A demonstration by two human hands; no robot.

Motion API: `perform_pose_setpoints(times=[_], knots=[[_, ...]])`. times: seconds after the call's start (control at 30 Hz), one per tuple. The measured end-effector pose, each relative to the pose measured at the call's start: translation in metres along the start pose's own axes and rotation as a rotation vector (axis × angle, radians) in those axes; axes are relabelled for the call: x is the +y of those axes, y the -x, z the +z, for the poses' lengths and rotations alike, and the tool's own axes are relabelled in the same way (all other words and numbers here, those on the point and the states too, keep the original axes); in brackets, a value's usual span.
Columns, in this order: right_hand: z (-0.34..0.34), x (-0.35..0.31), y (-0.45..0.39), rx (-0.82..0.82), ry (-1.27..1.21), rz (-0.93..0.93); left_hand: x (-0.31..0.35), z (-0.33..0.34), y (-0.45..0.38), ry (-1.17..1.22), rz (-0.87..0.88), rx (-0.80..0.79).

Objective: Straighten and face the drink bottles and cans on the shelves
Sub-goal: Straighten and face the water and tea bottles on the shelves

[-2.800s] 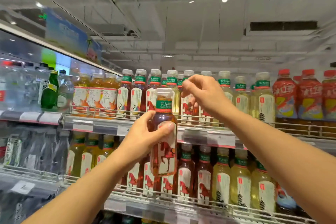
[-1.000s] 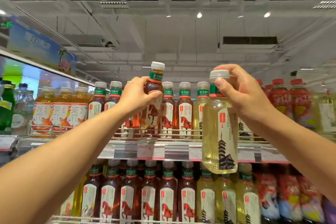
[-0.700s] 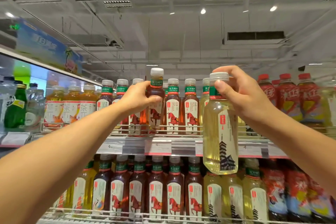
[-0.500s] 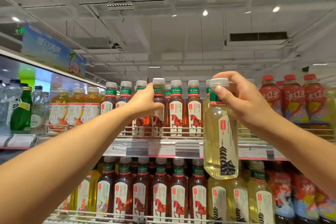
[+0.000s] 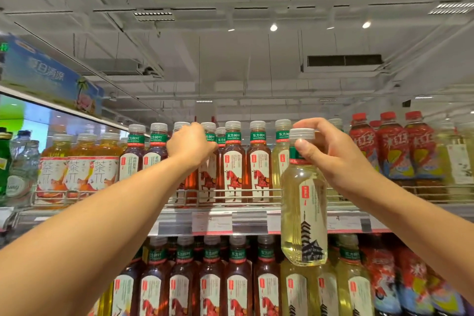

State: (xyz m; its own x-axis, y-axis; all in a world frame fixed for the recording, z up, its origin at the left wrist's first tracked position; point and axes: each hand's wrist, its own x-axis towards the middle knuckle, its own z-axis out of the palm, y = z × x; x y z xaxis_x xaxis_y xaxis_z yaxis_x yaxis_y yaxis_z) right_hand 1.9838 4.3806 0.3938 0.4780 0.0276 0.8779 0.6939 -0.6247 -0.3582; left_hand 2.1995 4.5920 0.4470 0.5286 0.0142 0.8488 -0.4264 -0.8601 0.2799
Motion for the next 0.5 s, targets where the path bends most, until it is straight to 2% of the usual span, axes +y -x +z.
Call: perform_pose_setpoints(times=[0.23,0.5], knots=[[-0.015,0.007,0.003,0.027,0.03,-0.001,0.008,-0.007,-0.012,-0.119,0.02,0.024],[-0.043,0.012,-0.011,0.069,0.13,-0.005,0.018,-0.029,-0.033,-0.176,0.082,-0.236]])
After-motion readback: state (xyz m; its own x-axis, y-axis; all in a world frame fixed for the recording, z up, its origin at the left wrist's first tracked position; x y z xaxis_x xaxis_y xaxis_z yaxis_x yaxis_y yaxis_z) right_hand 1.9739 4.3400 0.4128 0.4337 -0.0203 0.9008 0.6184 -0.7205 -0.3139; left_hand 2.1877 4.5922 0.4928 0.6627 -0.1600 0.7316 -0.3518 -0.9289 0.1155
